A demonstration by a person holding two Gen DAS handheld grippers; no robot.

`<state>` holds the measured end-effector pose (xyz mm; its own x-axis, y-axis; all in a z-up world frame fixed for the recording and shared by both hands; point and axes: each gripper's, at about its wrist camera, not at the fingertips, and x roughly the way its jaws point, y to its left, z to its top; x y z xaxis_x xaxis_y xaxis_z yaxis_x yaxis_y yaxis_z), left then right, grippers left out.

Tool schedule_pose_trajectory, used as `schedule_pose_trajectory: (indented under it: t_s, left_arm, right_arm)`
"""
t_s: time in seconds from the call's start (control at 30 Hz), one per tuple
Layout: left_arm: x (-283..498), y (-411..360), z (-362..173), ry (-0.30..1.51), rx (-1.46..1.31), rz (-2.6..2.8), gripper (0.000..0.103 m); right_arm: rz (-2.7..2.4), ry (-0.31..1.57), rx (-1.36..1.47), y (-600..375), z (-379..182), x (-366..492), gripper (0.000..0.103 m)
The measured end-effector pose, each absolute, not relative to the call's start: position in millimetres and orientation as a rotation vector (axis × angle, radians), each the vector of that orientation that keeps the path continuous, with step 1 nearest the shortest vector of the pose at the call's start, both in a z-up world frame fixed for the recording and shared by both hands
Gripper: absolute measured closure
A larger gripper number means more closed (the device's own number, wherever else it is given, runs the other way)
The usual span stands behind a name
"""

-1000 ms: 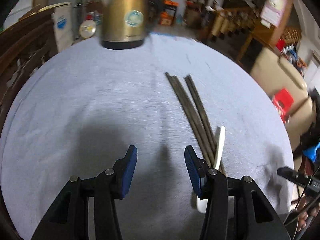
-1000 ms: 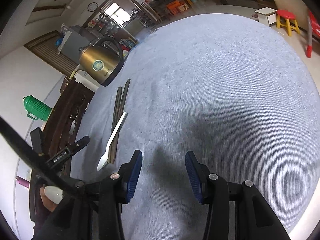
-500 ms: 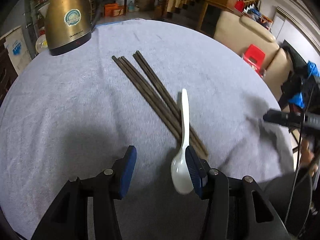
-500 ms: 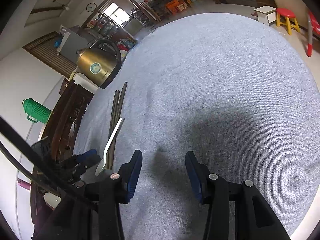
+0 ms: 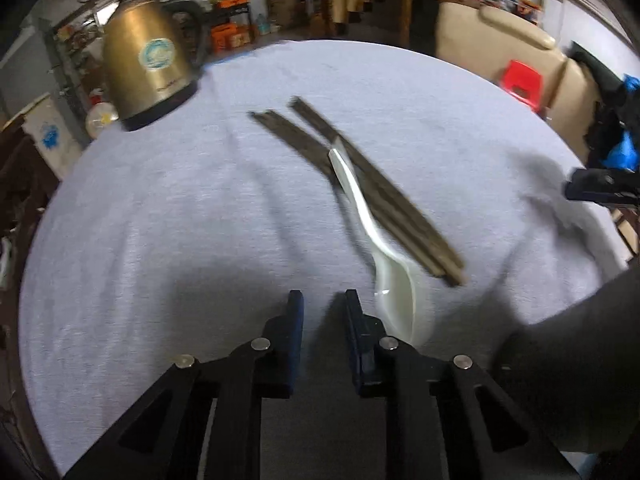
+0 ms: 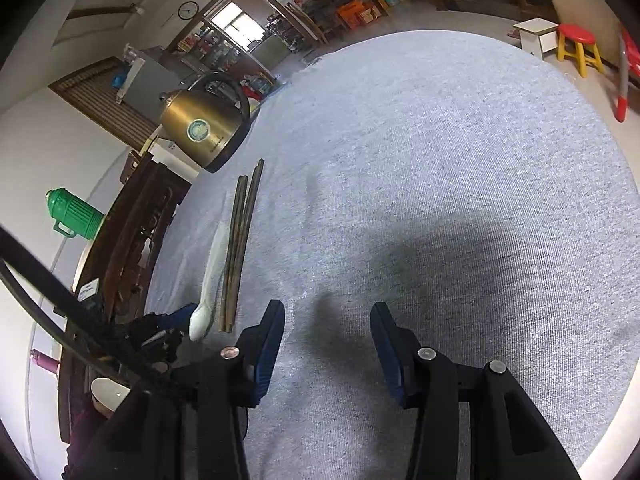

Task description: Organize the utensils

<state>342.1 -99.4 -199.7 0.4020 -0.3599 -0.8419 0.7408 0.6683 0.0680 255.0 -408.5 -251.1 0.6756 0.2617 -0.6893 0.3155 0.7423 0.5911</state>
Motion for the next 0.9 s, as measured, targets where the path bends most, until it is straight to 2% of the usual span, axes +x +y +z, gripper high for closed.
schedule_pose_trajectory:
  t_s: [0.23, 0.4, 0.73, 0.8, 0.87, 0.9]
  left_arm:
    - [357, -79, -173, 0.855, 0.348, -0.674, 0.083]
    - [378, -108, -174, 0.936, 0.318, -0.708, 0.081]
    - [439, -119, -175, 1.01, 0.21, -0.649, 0.081]
    - [451, -115, -174, 1.019, 0.196, -0.642, 0.081]
    - [460, -113, -176, 1.029, 0.189, -0.632, 0.081]
    - [466, -112, -178, 1.035, 0.189, -0.623, 0.081]
  right_arm:
    - [-0.024, 0.857, 0.681, -405, -248, 279, 0.055]
    - [0.066, 0.879, 0.559, -402, -234, 348, 0.056]
    - [0.187, 0.979, 0.555, -383, -232, 492, 0.058]
    - [0.184, 1.006, 0.572, -379, -238, 514, 0.065]
    - [0.17, 1.023, 0.563, -374, -243, 527, 0.065]
    - [0.167, 1.032, 0.549, -370, -246, 534, 0.069]
